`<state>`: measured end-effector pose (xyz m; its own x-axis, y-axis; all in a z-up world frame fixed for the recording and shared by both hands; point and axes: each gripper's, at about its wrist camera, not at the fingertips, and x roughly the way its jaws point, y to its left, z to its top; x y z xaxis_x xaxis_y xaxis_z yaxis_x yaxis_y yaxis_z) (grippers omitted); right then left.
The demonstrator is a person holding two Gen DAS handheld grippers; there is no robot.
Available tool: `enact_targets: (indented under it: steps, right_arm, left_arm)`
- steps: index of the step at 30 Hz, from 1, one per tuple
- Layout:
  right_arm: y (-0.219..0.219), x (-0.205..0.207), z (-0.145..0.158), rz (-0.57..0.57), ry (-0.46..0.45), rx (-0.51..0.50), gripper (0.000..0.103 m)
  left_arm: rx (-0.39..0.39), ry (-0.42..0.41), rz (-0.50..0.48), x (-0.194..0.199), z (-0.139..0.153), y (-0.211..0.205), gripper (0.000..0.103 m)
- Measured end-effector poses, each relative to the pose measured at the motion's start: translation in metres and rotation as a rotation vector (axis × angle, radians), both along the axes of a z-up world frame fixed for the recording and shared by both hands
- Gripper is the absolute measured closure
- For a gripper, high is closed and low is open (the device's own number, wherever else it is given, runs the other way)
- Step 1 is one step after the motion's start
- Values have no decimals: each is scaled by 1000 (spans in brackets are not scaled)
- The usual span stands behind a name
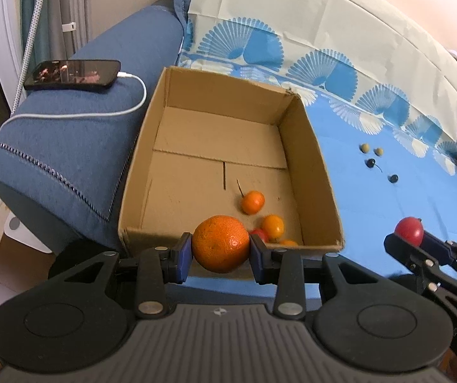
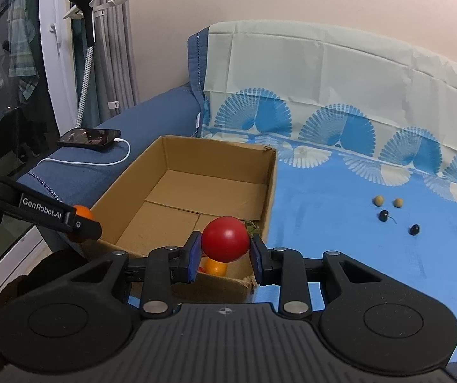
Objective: Organize fruits
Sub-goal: 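Carry the orange and red tomato over the cardboard box with both tools, then open both grippers to drop the orange and tomato into the box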
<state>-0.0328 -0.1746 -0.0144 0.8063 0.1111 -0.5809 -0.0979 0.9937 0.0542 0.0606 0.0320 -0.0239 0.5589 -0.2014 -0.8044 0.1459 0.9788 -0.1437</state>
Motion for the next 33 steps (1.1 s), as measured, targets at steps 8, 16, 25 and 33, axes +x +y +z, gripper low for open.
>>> enact_targets:
  steps: [8, 16, 25, 33]
  right_arm:
    - [11, 36, -8, 29, 16, -6, 70]
    - [16, 75, -25, 45, 47, -4, 70]
    - [21, 112, -53, 61, 102, -6, 70]
    - [25, 131, -75, 76, 159, -4, 70]
  left_arm:
    - [1, 0, 13, 34, -1, 2, 62]
    - [26, 0, 22, 71, -10, -4, 62]
    - [69, 50, 7, 108, -42, -16, 62]
    - [106, 87, 7, 127, -67, -19, 62]
